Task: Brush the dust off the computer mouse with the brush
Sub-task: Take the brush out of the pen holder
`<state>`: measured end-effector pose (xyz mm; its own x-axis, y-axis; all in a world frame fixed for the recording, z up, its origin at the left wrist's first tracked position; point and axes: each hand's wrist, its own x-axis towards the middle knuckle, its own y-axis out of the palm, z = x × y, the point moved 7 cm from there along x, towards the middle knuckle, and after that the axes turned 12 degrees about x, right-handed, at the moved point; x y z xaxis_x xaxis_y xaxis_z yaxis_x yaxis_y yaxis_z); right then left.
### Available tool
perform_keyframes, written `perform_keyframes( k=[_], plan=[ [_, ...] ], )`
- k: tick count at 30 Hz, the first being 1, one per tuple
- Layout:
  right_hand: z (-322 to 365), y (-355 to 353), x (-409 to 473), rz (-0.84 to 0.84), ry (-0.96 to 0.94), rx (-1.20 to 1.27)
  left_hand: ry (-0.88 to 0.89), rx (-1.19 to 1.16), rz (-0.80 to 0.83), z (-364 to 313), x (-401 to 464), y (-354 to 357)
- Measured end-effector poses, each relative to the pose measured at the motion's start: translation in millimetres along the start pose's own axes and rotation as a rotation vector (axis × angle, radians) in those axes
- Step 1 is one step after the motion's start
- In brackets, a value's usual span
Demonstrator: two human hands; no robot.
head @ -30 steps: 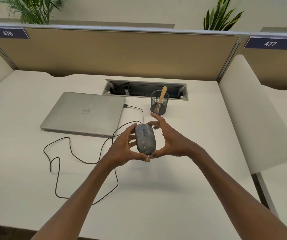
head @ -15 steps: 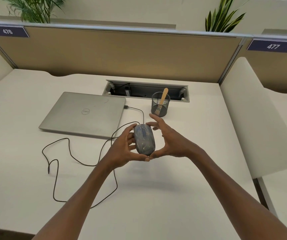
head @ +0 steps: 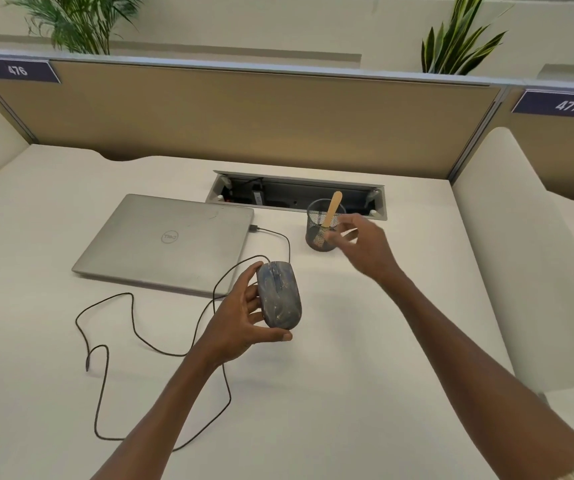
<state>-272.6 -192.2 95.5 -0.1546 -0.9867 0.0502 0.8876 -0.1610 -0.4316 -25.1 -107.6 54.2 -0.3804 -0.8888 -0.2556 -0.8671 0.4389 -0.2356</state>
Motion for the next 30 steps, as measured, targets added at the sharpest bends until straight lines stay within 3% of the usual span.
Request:
perform_keyframes(
  k=[3,8,19,24,30],
  plan=[
    [-19,-8,40,-0.142,0.058,-0.066,-0.020,-0.023,-0.020,3,4,-2],
    [-47,-1,91,-0.205,0.134,-0.172,-0.037,-0.057,-0.052,4,9,-4],
    [-42,13,113,-0.168,0.030,-0.151,-0.054,-0.060,-0.101,-2,2,4],
    [-25,23,98,-0.035,-0.035,-0.263,-0.065,-0.061,-0.121,-4,-2,9],
    [-11,7,90,-0.118,-0.059,-0.116,-0.067,-0.046,-0.124,-6,-12,13]
  ],
)
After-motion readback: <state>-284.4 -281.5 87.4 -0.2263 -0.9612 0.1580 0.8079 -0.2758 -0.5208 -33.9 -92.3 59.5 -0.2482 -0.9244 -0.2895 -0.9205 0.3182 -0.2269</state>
